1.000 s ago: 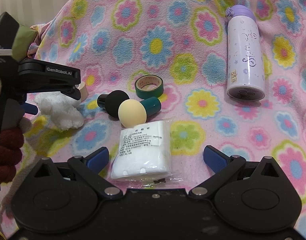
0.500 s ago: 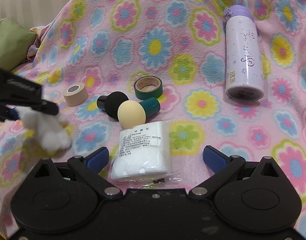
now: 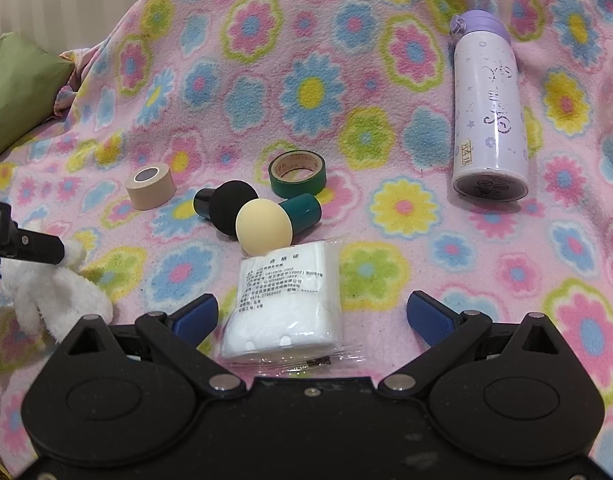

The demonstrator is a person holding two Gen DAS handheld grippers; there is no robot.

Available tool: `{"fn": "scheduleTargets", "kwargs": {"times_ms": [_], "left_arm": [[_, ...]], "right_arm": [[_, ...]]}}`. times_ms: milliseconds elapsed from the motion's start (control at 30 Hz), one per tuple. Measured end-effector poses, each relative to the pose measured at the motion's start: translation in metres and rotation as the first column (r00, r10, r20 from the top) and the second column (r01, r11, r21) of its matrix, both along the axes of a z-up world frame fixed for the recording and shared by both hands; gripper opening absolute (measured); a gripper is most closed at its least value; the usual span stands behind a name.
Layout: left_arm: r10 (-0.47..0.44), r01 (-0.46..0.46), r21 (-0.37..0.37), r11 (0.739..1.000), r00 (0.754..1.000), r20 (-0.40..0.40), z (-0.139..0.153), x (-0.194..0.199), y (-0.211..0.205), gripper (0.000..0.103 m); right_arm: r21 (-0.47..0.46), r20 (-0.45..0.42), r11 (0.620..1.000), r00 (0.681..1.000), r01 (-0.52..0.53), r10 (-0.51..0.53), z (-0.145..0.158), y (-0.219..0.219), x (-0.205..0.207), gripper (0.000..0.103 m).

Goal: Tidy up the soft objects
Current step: 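Lower the left tool onto the white plush and close on it, then lift the white plush with the left tool while the right tool holds the cotton pack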

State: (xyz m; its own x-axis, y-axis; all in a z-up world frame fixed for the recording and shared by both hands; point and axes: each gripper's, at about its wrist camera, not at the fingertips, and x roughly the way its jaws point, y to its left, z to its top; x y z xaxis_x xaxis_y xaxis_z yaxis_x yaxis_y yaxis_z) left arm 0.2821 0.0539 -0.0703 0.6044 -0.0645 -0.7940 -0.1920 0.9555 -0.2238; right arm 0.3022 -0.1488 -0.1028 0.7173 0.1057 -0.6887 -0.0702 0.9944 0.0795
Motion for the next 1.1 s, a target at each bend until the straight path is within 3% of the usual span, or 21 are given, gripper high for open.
{"fn": "scheduleTargets", "kwargs": {"times_ms": [67, 333, 433, 500, 833, 933, 1100], "left_arm": [[0.028, -0.028, 0.001, 1.000, 1.000, 0.004, 0.000, 0.002, -0.002, 0.083], [0.172, -0.177, -0.074, 0.981, 0.983, -0.067, -0.007, 0.003, -0.005, 0.083], [0.196, -0.204, -0.083, 0.975, 0.976, -0.097, -0.011, 0.005, -0.008, 0.075], [0.191, -0.199, -0.092, 0.976, 0.977, -0.094, -0.012, 0.006, -0.010, 0.059], [0.065, -0.070, -0.078, 0.994, 0.996, -0.066, -0.007, 0.011, -0.006, 0.052], [0.031, -0.035, -0.076, 0.997, 0.998, -0.061, -0.005, 0.004, -0.005, 0.052], [-0.023, 0.020, -0.069, 0.997, 0.999, -0.038, 0.001, -0.010, -0.003, 0.051]], "right_arm": [[-0.001, 0.000, 1.000, 1.000, 0.000, 0.000, 0.000, 0.000, 0.000, 0.102], [0.004, 0.001, 1.000, 1.000, -0.001, 0.001, -0.001, 0.000, 0.000, 0.102], [0.005, 0.002, 1.000, 1.000, -0.001, 0.001, -0.001, -0.001, 0.000, 0.102], [0.005, 0.002, 1.000, 1.000, -0.001, 0.001, -0.001, -0.001, 0.000, 0.102], [0.020, 0.009, 1.000, 1.000, 0.006, -0.006, 0.001, -0.004, -0.001, 0.101], [0.006, 0.009, 1.000, 1.000, 0.022, -0.022, 0.002, -0.003, -0.002, 0.094], [-0.096, 0.008, 0.995, 0.999, 0.031, -0.031, 0.006, 0.006, -0.010, 0.064]]}}
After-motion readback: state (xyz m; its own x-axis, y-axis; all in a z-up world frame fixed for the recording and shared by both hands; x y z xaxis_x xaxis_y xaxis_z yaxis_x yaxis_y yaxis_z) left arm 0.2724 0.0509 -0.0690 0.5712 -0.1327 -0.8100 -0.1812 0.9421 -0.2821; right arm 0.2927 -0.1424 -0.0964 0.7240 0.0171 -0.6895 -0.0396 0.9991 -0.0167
